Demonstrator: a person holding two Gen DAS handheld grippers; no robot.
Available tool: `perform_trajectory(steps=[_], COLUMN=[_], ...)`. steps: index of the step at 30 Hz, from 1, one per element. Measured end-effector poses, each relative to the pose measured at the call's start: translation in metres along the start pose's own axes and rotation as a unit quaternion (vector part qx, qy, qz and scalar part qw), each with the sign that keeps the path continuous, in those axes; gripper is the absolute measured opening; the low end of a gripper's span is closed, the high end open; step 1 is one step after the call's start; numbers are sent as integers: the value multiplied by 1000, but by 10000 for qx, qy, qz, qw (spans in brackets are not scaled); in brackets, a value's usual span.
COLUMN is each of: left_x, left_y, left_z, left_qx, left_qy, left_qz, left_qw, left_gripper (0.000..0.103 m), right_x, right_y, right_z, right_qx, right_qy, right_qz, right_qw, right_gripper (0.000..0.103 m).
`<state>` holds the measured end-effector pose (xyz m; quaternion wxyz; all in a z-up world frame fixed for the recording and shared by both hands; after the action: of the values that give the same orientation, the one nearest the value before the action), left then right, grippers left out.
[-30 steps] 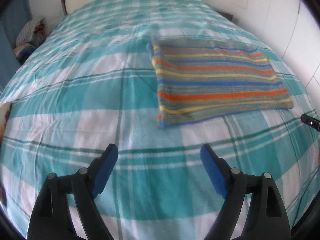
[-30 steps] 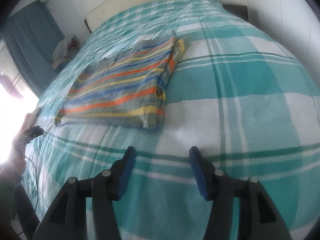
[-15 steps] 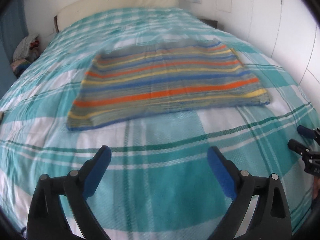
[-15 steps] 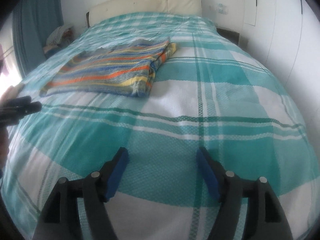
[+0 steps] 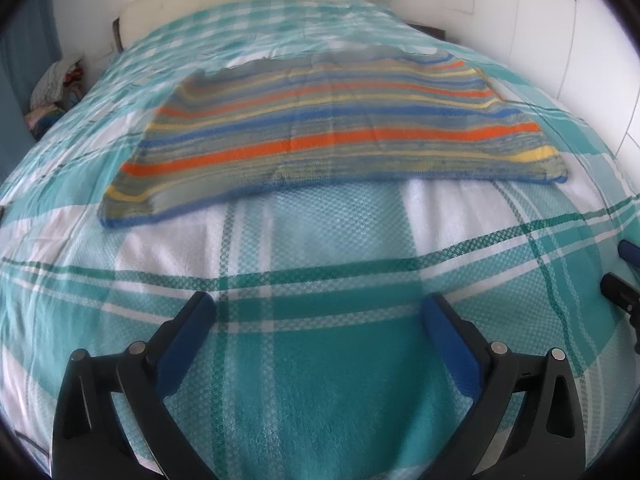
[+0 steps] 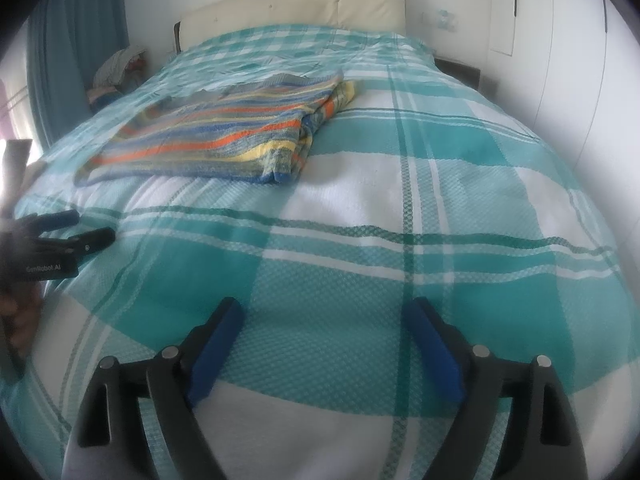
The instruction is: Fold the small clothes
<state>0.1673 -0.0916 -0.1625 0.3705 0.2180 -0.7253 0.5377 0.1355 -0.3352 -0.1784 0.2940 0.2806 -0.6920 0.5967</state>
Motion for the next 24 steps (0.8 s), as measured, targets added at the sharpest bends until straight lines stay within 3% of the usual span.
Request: perform_trajectory(steps=[20,22,24], left_x=[4,10,19], left_y=[2,1,-4], left_z=[2,6,18], left_qx=[-46,-160,-510], left_qy=[-83,-170,16], left_qz=[80,149,256], left_qw=[9999,9996,9984], left_gripper=[103,101,101], right_x=[0,0,0], right_y=[0,-1,0], right_z=[0,0,1], right_qx=[-6,-8,-37], right_qy=[4,4,-36], right_qz=[-1,-1,-7], right_qw=[10000,10000,10000], right_gripper=[86,86,86])
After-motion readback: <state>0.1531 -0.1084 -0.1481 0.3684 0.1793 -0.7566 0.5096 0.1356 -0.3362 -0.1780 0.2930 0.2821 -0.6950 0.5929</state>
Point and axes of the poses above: each gripper's, at about its wrist camera, not at the fingertips, and x roughly against the way its jaws point, z to its right, y to its underside, the point moved 2 cm from there along -x, roughly the way its jaws point, and after that the axes turned 7 degrees about -x, right-handed, at the moved point
